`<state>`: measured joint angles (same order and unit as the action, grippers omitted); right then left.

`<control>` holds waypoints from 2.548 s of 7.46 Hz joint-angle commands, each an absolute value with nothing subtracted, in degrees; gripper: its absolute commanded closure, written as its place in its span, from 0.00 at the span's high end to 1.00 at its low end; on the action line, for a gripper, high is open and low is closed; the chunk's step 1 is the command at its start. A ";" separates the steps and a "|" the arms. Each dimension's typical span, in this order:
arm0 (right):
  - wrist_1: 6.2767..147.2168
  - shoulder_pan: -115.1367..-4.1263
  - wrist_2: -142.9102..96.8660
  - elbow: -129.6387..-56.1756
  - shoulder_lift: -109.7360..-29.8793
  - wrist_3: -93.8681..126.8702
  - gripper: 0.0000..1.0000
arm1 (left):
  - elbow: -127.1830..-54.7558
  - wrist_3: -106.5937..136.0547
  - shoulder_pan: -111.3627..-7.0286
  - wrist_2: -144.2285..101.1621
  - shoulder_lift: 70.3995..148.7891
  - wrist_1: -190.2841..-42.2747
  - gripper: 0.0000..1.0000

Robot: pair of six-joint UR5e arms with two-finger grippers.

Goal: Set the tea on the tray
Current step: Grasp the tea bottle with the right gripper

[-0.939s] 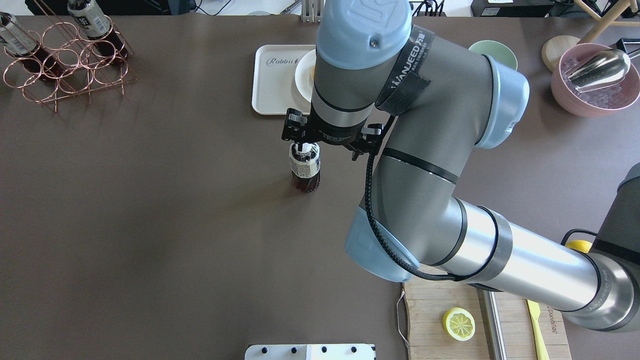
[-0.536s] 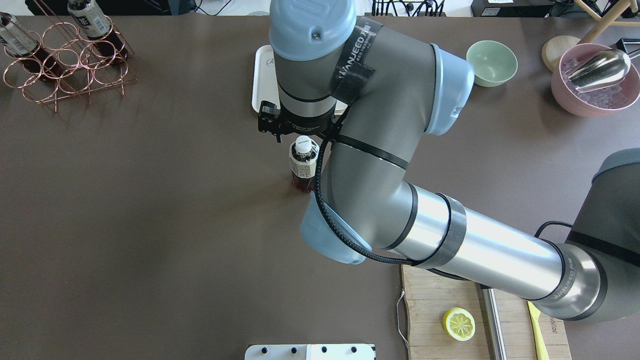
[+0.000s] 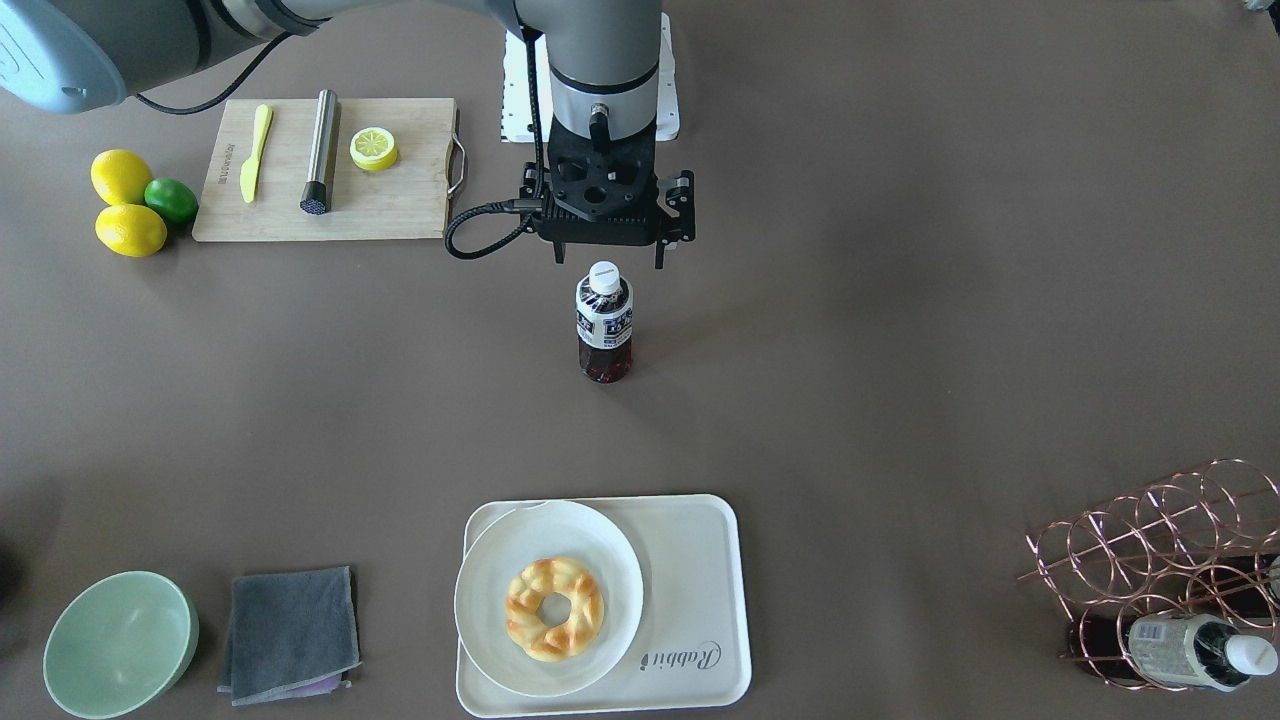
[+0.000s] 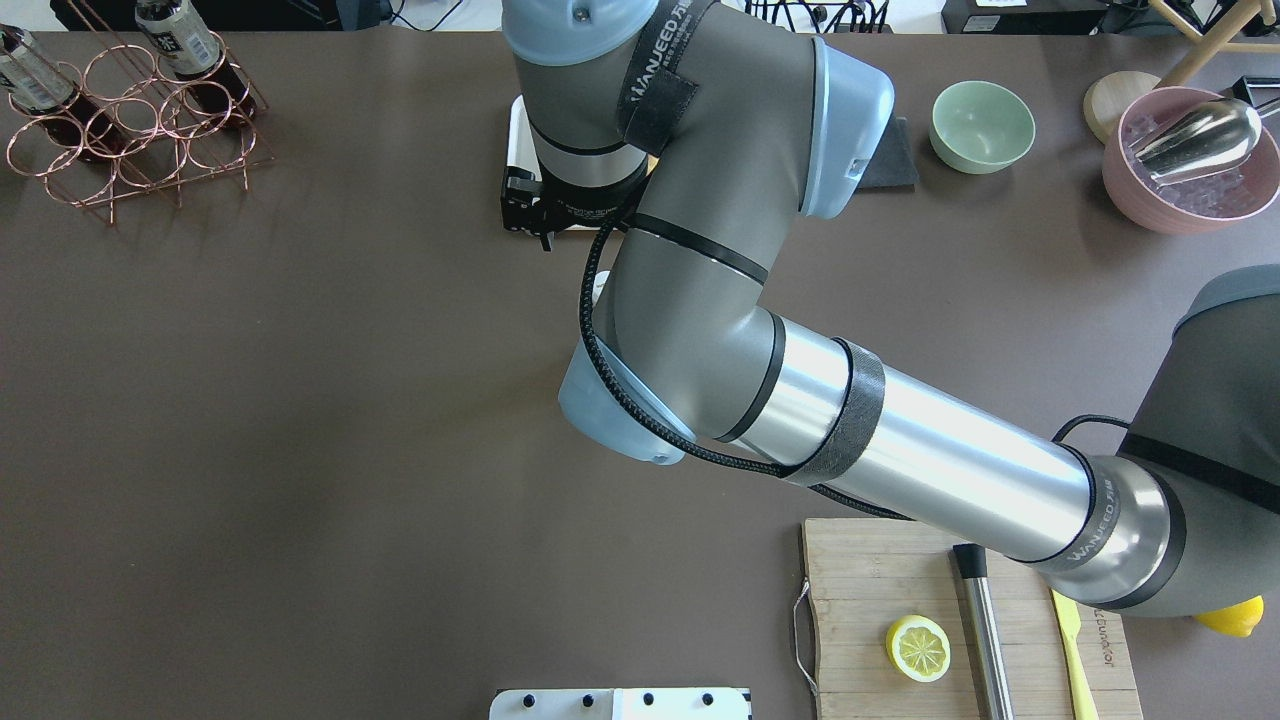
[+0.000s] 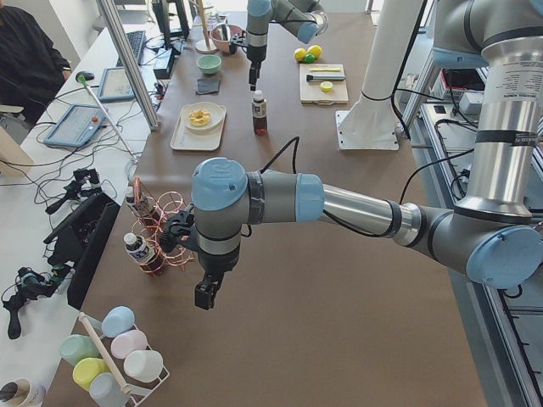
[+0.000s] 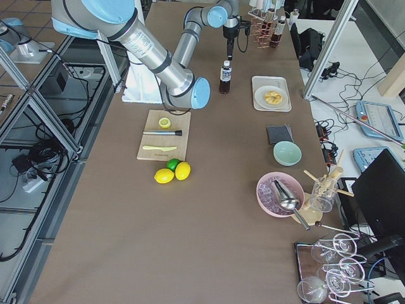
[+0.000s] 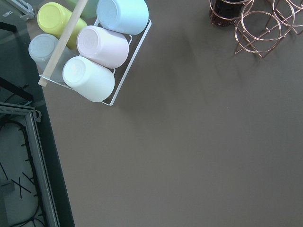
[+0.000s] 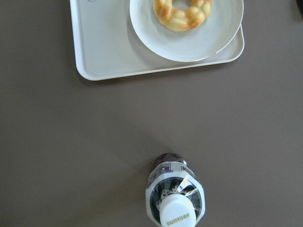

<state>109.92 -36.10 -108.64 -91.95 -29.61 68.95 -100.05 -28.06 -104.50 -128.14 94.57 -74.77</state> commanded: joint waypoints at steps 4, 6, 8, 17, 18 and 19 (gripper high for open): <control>108.28 -31.29 -97.74 -98.59 -33.64 69.26 0.99 | -100.02 -27.60 -104.41 -128.14 95.45 -74.71 0.98; 108.28 -30.42 -95.55 -98.79 -33.93 69.26 0.99 | -99.93 -27.51 -104.41 -128.14 95.45 -74.71 0.98; 108.19 -28.49 -92.05 -98.27 -33.93 71.27 0.99 | -99.76 -27.51 -104.41 -128.14 95.45 -74.79 0.98; 102.74 -28.48 -91.58 -97.12 -36.47 71.81 0.65 | -99.49 -27.86 -104.41 -128.14 94.93 -74.88 0.98; 102.74 -28.48 -91.58 -97.12 -36.47 72.59 0.59 | -99.41 -27.77 -104.50 -128.14 94.57 -76.19 0.97; 102.66 -28.56 -91.58 -97.12 -36.47 72.60 0.58 | -98.88 -27.86 -104.50 -128.14 94.57 -76.38 0.97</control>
<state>102.73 -28.48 -91.58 -97.12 -36.49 72.19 -99.42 -27.79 -104.45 -128.14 94.83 -75.54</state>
